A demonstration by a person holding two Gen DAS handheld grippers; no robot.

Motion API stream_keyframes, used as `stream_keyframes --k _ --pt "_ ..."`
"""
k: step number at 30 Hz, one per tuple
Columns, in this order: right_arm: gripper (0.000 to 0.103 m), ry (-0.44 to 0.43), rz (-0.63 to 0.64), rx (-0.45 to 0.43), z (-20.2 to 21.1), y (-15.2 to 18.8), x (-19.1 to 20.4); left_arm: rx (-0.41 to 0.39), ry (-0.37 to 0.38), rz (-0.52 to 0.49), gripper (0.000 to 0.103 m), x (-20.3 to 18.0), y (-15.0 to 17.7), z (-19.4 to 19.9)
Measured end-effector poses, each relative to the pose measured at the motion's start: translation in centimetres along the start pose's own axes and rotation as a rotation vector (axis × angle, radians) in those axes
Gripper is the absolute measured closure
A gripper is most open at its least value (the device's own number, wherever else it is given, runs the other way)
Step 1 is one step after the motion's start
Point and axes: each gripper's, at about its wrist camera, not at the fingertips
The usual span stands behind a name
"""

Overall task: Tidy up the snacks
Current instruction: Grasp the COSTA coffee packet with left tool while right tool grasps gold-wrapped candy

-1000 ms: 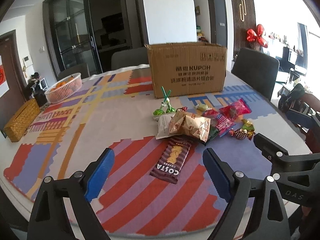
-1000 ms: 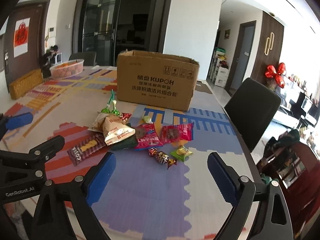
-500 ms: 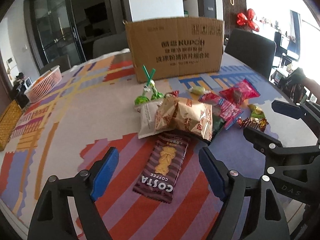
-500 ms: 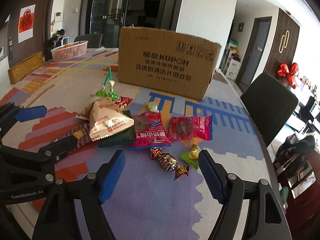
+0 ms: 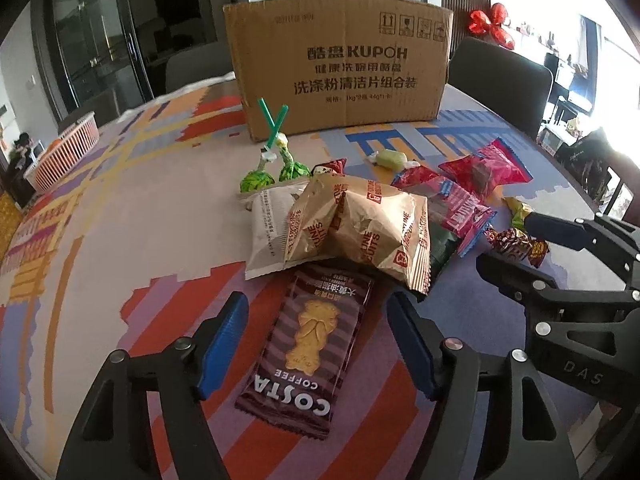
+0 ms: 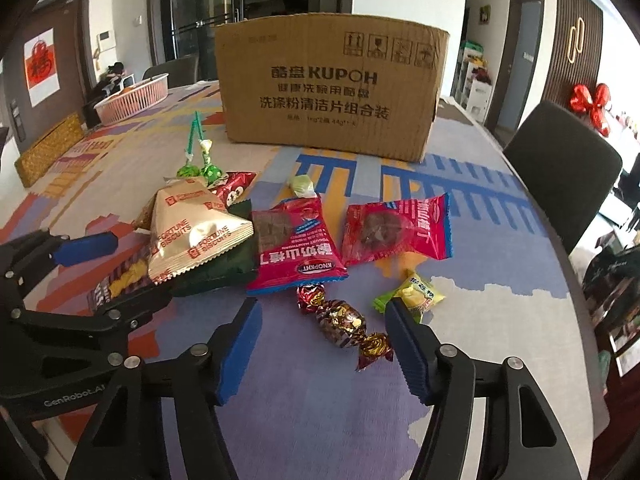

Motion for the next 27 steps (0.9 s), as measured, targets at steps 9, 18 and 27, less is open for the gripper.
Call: stream_keyframes --k 9,18,27 --pt "0.058 -0.030 -0.016 0.051 -0.5 0.2 0.1 0.043 0.046 0.034 0.055 0.4 -0.2 -0.3" --pt "0.080 -0.079 -0.012 0.073 0.6 0.4 0.9 0.077 0.084 0.069 0.064 0.4 0.3 0.7" --pt "0.083 -0.093 -0.023 0.081 2.2 1.2 1.6 0.089 0.090 0.098 0.064 0.5 2.0 2.8"
Point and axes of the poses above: each gripper's, at about its wrist camera, not at the fingertips, and z roughly against the way its jaws point, x to its left, y to its underside, and after that the axes turned 1 degree about -x, right-handed
